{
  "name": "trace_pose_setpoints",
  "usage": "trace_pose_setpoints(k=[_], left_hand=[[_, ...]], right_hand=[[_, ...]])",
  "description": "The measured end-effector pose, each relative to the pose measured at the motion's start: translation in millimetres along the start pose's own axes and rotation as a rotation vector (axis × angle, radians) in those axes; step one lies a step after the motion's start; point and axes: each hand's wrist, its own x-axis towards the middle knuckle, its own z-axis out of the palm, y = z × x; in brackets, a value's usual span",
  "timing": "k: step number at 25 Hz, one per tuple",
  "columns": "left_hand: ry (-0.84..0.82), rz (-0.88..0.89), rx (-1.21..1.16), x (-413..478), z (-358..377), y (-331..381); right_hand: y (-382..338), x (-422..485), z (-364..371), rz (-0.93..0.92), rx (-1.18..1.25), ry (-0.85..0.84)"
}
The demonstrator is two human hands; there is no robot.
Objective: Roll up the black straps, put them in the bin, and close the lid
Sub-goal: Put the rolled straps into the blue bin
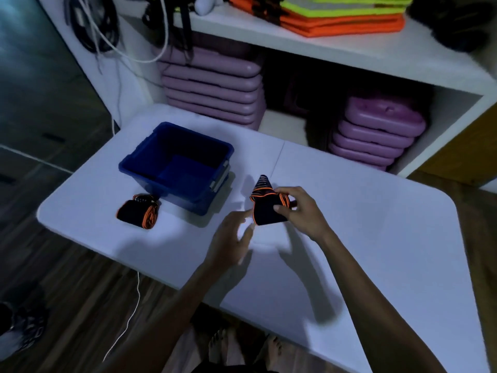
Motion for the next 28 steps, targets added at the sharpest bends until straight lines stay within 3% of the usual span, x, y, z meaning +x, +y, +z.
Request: trace_pose_setpoints(k=[3,5,7,9,11,13,14,19,22,28], left_hand=[[0.435,0.014,0.061,32.8,-83.2,-16.1],[0.599,-0.136,0.116,53.1,-134.9,-50.4],[0.556,-0.331,0.193,71.6,-173.5,-92.6],[0.401,-0.431,0.234,84.1,-197.1,-125.7],[0.347,-0.449,0.204,91.4,-205.7,-137.1],[0.387,-0.419,0.17,92.6,-207.3,-139.6],[0.407,-0.416,0.153,92.2,-207.5,-137.5],[0.469,-0.4,0.021,86.8,-211.5,-143.9],[0.474,-0.359,0.002,84.2,-211.3,-145.3],[0.475,-0.393,-0.08,87.0,-208.8,-136.4]], right_hand=[[-65.4,55.6,21.2,-0.273,-0.2,-0.039],[-96.7,91.5,51.2,-0.447,-0.365,-0.089],[-111.8,125.4,88.7,-0.659,-0.602,-0.202],[-121.7,155.2,130.7,-0.731,-0.866,-0.377],[-132.4,175.1,170.4,-0.59,-0.963,-0.506],[-137.0,187.6,205.7,-0.429,-0.881,-0.593],[-133.9,193.5,221.6,-0.437,-0.862,-0.604],[-114.5,214.4,266.2,-0.328,-0.522,-0.489],[-107.0,213.1,267.8,-0.047,-0.216,-0.353],[-101.3,202.9,252.2,0.107,-0.045,-0.536]])
